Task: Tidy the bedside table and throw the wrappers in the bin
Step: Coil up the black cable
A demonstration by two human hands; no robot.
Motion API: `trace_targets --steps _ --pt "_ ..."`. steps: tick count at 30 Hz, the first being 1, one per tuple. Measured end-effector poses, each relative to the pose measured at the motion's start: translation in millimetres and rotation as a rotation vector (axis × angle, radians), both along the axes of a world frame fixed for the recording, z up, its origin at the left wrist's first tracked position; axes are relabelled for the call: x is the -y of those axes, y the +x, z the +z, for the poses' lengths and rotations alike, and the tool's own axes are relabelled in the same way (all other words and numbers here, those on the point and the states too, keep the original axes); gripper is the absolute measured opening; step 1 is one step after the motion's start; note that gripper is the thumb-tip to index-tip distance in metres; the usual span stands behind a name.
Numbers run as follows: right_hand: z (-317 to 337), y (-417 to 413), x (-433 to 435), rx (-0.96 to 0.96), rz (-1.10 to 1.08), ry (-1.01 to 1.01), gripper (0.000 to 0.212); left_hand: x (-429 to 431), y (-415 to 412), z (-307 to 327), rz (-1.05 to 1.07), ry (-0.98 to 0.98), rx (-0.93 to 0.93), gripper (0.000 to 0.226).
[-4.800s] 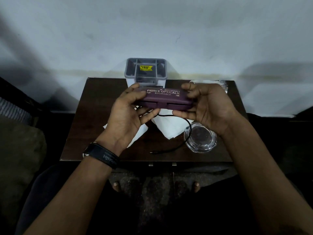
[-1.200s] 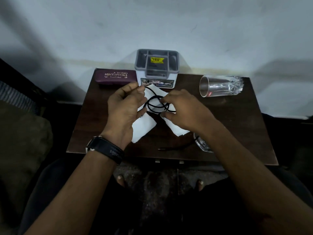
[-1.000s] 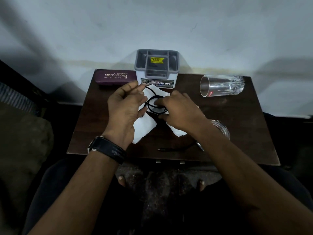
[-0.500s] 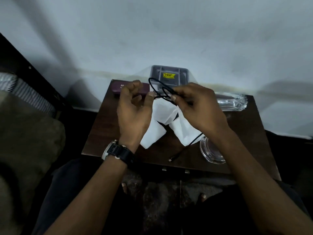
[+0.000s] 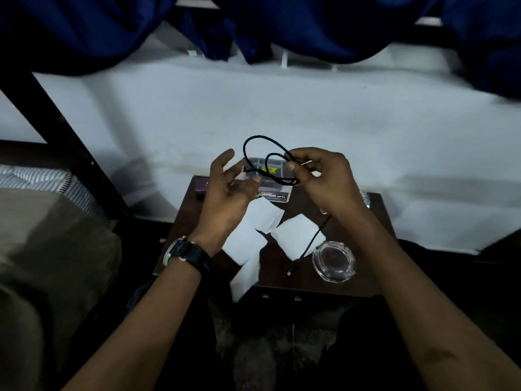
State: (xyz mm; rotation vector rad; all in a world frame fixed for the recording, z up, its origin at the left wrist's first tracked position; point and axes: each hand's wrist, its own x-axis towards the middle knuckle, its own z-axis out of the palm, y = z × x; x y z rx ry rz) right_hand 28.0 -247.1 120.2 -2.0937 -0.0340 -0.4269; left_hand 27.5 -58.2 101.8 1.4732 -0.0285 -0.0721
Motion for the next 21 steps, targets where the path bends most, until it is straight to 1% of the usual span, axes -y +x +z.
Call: trace_targets --steps 1,2,4,6,7,8,10,13,17,21 --pt "1.8 4.5 3.0 -0.013 -0.005 -0.009 0.014 -1.1 1.5 2.2 0.003 0.079 0.000 0.067" --pt "2.6 8.3 5.5 -0.022 -0.012 -0.023 0.014 -3.3 1.1 0.1 0.004 0.202 0.005 0.072" --pt "2.1 13.7 9.2 -0.021 -0.039 -0.057 0.015 -8.2 -2.9 -22.7 -0.041 0.561 0.047 0.074" --pt "-3.5 10.9 9.7 -0.003 -0.065 -0.071 0.016 -16.3 -23.0 -65.1 -0.211 0.892 0.002 0.069" --pt "-6.1 5.7 10.5 0.006 -0.083 -0.074 0.017 -20.1 -33.6 -86.2 -0.298 0.997 -0.032 0.068" --pt "-12.4 0.2 11.3 0.008 -0.093 -0.077 0.017 -23.5 -44.3 -103.9 -0.346 1.049 -0.066 0.067" --pt "-28.2 -6.6 15.2 0.011 -0.099 -0.095 0.018 -27.0 -51.1 -125.9 -0.330 1.051 -0.078 0.067" --pt "-45.8 -13.0 19.1 -0.014 -0.106 -0.098 0.020 -28.4 -42.6 -132.0 -0.278 1.082 -0.007 0.066" --pt "-52.1 -11.0 25.4 -0.037 -0.112 -0.081 0.020 -24.8 -36.2 -138.7 -0.252 1.069 -0.004 0.062" --pt "-53.8 -8.5 26.2 -0.036 -0.093 -0.095 0.019 -17.4 -33.4 -143.9 -0.209 1.089 0.023 0.065"
